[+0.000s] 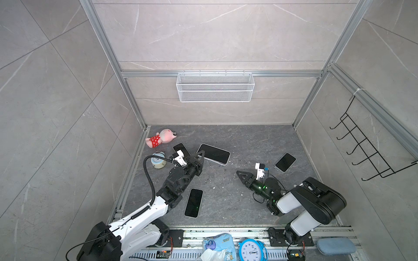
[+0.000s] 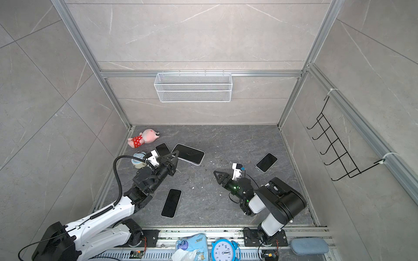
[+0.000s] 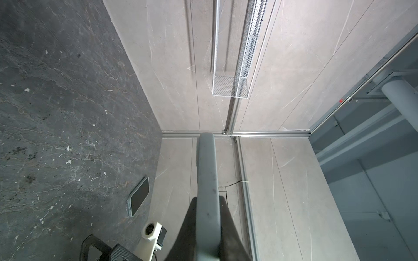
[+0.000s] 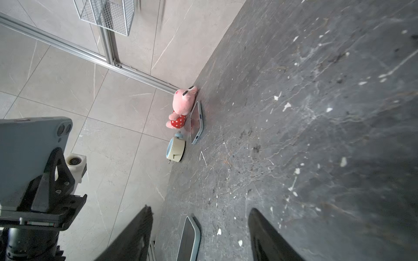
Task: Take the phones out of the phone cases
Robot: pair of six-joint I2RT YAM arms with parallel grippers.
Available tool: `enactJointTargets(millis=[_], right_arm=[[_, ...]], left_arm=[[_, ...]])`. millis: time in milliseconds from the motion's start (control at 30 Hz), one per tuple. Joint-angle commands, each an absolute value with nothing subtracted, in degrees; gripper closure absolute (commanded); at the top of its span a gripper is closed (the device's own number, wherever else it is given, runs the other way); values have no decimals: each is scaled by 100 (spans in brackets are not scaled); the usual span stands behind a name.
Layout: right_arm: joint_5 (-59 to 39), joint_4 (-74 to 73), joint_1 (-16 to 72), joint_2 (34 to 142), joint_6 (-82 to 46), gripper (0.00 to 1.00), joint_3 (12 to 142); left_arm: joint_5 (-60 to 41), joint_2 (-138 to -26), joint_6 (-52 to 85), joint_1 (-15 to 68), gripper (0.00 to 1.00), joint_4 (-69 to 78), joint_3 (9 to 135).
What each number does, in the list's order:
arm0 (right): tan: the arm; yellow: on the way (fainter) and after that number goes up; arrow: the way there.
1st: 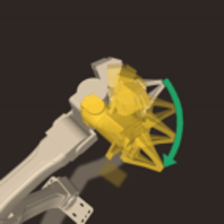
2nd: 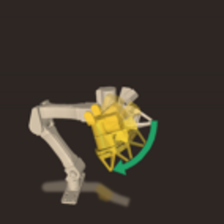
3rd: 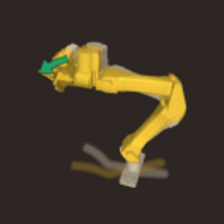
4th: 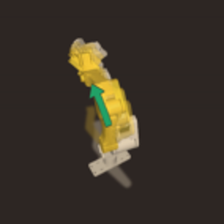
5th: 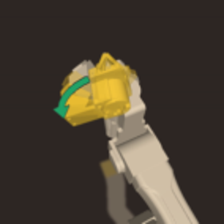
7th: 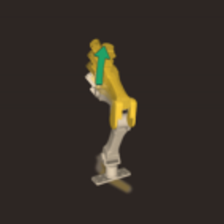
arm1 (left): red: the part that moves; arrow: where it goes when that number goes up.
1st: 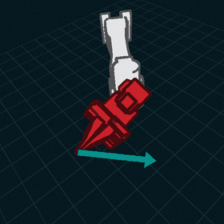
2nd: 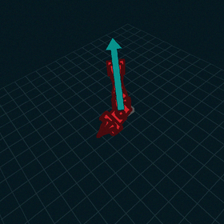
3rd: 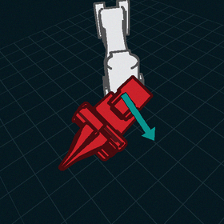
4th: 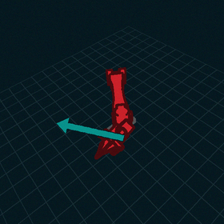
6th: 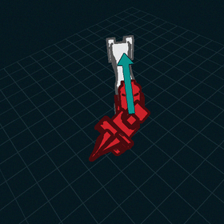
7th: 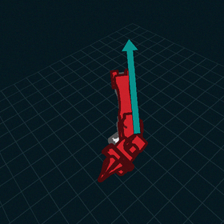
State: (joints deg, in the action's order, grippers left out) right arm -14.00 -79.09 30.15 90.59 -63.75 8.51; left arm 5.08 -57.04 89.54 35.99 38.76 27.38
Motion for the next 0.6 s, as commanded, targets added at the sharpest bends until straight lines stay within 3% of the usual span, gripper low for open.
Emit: enactJointTargets(millis=[0, 133, 400, 567], right_arm=[[-1662, -7411, 2832, 8430, -6473, 30, 813], [-1751, -6413, 2635, 7726, -6376, 29, 914], [-1404, -2668, 2558, 5920, -5356, 28, 1860], [-1776, -1712, 2525, 5468, -5013, 28, 2391]], left_arm=[[-513, -5618, 8713, 3204, 100, 4055, 3160], [-1589, -5732, 8112, 2787, 100, 3678, 3516], [-3371, -6177, 7025, 2439, 100, 3198, 4252], [-4209, -6631, 6911, 2418, 100, 3271, 4653]])
